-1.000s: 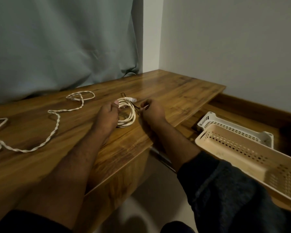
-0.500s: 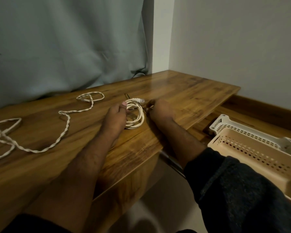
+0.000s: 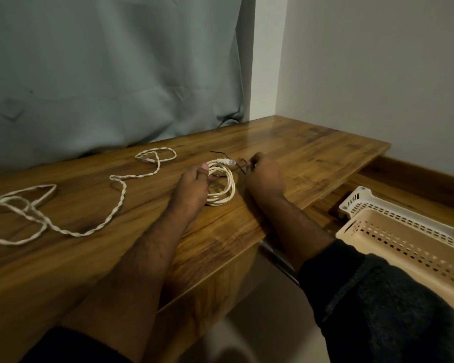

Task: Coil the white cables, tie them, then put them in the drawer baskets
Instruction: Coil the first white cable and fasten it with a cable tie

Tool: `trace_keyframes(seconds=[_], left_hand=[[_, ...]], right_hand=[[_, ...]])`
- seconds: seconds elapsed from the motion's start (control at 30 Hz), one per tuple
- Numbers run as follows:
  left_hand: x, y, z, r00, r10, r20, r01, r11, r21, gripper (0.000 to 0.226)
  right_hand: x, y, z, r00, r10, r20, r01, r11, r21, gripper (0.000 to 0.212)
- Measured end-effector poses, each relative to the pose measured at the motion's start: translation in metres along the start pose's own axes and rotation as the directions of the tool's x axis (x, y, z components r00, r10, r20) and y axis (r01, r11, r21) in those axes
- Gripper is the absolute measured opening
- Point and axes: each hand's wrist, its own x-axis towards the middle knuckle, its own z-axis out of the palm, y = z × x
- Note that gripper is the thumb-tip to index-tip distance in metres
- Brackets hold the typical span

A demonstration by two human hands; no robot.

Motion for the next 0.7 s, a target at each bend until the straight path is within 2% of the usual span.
trace_keyframes(seconds=[0.1, 0.2, 0.3, 0.37, 0.43, 0.5, 0.53, 0.63, 0.7], left_hand=[[-0.001, 0.0, -0.001, 1.0, 0.0, 0.001, 0.0, 1.0, 0.001, 0.041], [-0.001, -0.002, -0.001, 1.0, 0.012, 0.002, -0.012, 0.998, 0.056, 0.067], [0.012, -0.014, 0.0, 1.0, 0.028, -0.003, -0.028, 0.996, 0.084, 0.078], [0.02, -0.019, -0.001, 1.0, 0.031, -0.005, -0.03, 0.995, 0.095, 0.076], [0.018, -0.013, -0.003, 0.999, 0.039, -0.015, -0.037, 0.993, 0.114, 0.068], [0.015, -0.009, -0.005, 0.998, 0.053, -0.028, -0.049, 0.988, 0.147, 0.054], [0.014, -0.008, -0.006, 0.997, 0.063, -0.036, -0.057, 0.986, 0.155, 0.051], [0.012, -0.003, -0.01, 0.991, 0.089, -0.1, -0.068, 0.978, 0.195, 0.058], [0.01, 0.002, -0.013, 0.973, 0.172, -0.153, -0.115, 0.939, 0.323, 0.044]], right_hand=[[0.002, 0.002, 0.001, 0.997, -0.04, -0.071, 0.044, 0.997, 0.057, 0.017], [0.002, 0.001, 0.0, 0.986, -0.079, -0.146, 0.105, 0.978, 0.179, 0.019], [-0.01, -0.005, -0.004, 0.953, -0.234, -0.193, 0.282, 0.919, 0.275, 0.016], [-0.024, -0.01, -0.006, 0.896, -0.418, -0.15, 0.444, 0.855, 0.27, 0.016], [-0.037, -0.014, -0.007, 0.804, -0.589, -0.074, 0.591, 0.782, 0.199, 0.019], [-0.041, -0.016, -0.007, 0.728, -0.683, -0.06, 0.683, 0.714, 0.151, 0.024], [-0.04, -0.016, -0.008, 0.725, -0.682, -0.094, 0.687, 0.707, 0.169, 0.025], [-0.034, -0.011, -0.01, 0.785, -0.573, -0.236, 0.62, 0.719, 0.315, 0.025], [-0.03, -0.009, -0.01, 0.816, -0.52, -0.253, 0.577, 0.705, 0.413, 0.03]])
